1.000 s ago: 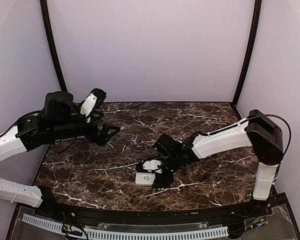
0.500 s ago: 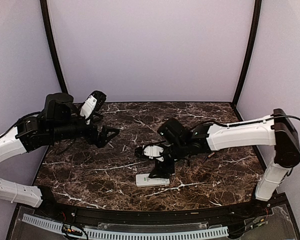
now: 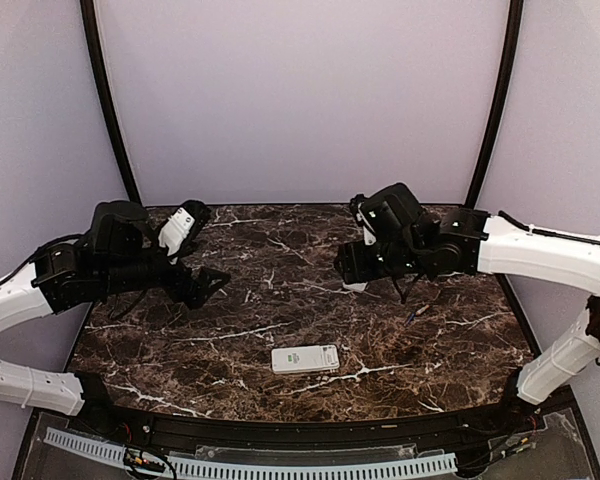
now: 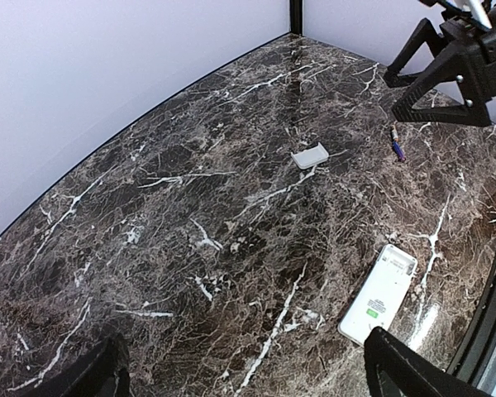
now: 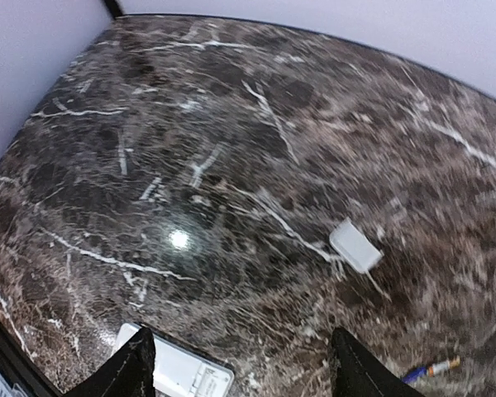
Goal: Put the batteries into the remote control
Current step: Move the right arm with the battery to the center of the board.
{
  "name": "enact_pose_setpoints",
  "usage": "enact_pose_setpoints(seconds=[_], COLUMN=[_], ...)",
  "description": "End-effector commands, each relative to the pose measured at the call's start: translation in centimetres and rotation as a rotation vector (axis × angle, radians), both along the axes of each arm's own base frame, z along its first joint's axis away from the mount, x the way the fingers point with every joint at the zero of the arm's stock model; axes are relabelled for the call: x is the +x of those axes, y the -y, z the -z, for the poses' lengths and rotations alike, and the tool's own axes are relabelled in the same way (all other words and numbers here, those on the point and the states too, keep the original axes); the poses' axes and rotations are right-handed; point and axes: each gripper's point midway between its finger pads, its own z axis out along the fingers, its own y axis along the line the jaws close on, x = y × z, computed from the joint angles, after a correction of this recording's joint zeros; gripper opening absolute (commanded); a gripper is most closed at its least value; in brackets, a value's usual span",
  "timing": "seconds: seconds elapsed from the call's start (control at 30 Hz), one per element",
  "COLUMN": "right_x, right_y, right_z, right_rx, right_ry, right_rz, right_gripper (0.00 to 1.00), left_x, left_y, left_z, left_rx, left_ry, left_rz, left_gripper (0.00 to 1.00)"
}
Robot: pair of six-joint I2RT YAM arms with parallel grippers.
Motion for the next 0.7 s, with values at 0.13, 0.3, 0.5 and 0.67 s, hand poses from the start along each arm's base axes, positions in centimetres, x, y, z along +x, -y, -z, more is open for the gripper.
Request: enact_pose_setpoints(seconds=[0.13,0.3,0.5,0.67], right_x=[-0.9,-0.6,0.1,1.2], right_y=[12.6,15.9,18.1,18.5], right_z=[8.3,10.6,13.3,15.1], right_rx=[-0.093,-0.081,-0.042,0.009], right_ry=[-0.382,-0.466,-0.525,-0.56], right_rz=[0.621,0.747,0.797,0.792], right_gripper=[0.66,0.55,0.5,0.47], left_x=[-0.4,-0.3,-0.2,-0.1], left_y=[-1.9,-2.2,-1.7,-1.4], left_z=[-0.3,-0.3,0.2,0.7], left_rx=[0.005,-0.001,0.01,0.012], left_ry=[0.045,0.063,0.045,0.028], left_rz=[-0.043,-0.058,-0.043,-0.037], left_gripper=[0.98,0.98,0.97,0.97])
